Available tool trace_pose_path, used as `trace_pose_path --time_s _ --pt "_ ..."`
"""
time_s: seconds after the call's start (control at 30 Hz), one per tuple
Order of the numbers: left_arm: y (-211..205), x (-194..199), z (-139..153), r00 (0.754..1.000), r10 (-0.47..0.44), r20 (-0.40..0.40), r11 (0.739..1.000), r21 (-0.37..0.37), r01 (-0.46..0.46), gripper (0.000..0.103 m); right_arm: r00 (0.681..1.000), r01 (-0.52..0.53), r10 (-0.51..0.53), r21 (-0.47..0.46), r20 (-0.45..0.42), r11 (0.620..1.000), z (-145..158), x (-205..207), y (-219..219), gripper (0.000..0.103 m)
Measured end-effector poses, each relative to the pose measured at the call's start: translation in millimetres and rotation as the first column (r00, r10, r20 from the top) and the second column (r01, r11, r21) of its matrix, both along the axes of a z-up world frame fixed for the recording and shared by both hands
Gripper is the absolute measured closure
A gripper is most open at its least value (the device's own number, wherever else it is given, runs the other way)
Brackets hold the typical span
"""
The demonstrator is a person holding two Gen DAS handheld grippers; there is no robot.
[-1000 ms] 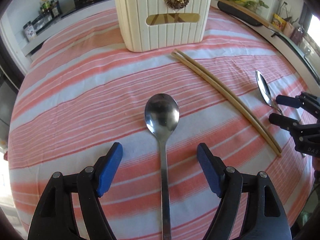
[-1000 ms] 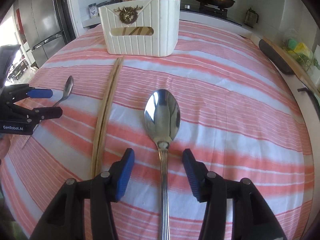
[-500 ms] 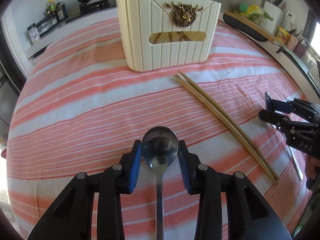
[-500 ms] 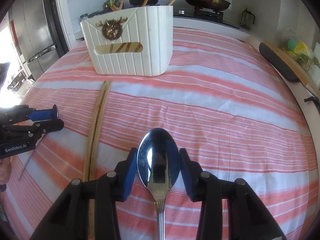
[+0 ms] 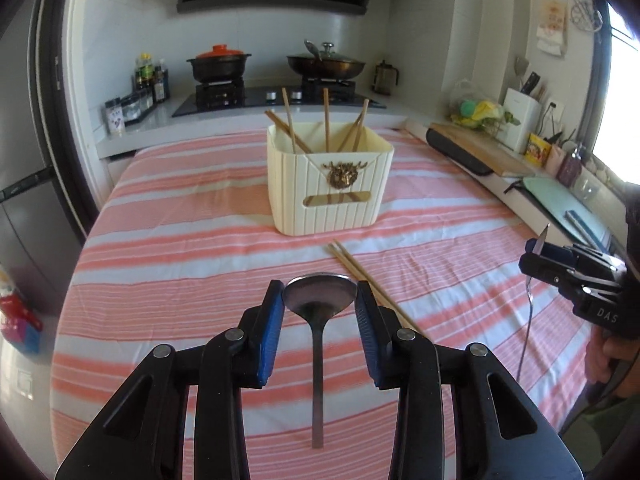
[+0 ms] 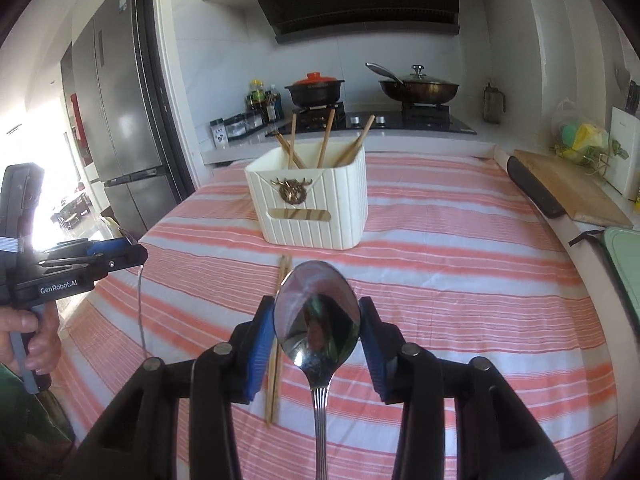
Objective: Organize utensils
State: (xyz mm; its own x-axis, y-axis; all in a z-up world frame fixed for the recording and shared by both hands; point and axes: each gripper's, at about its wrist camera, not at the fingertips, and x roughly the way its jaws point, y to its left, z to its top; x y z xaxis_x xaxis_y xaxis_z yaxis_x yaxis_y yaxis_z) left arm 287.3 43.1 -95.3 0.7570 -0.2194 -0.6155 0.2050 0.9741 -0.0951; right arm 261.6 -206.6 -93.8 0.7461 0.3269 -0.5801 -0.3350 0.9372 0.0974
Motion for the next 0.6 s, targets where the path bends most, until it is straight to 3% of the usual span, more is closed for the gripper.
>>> trace_pose_path --time_s 0.33,0.6 --pt "-13.3 -23.0 24.0 0.999 -0.012 0.05 1.0 -0.027 0.013 0.067 0.996 0.001 -0.003 0.024 0.089 1.0 26.3 -32.5 -2.2 0.061" --pt "-17.4 -26.4 44.3 0.997 -0.016 0.077 0.999 -0.044 0.019 0.067 0.992 0.007 -0.012 0.038 0.129 0.999 48.3 -31.4 -2.8 0.061"
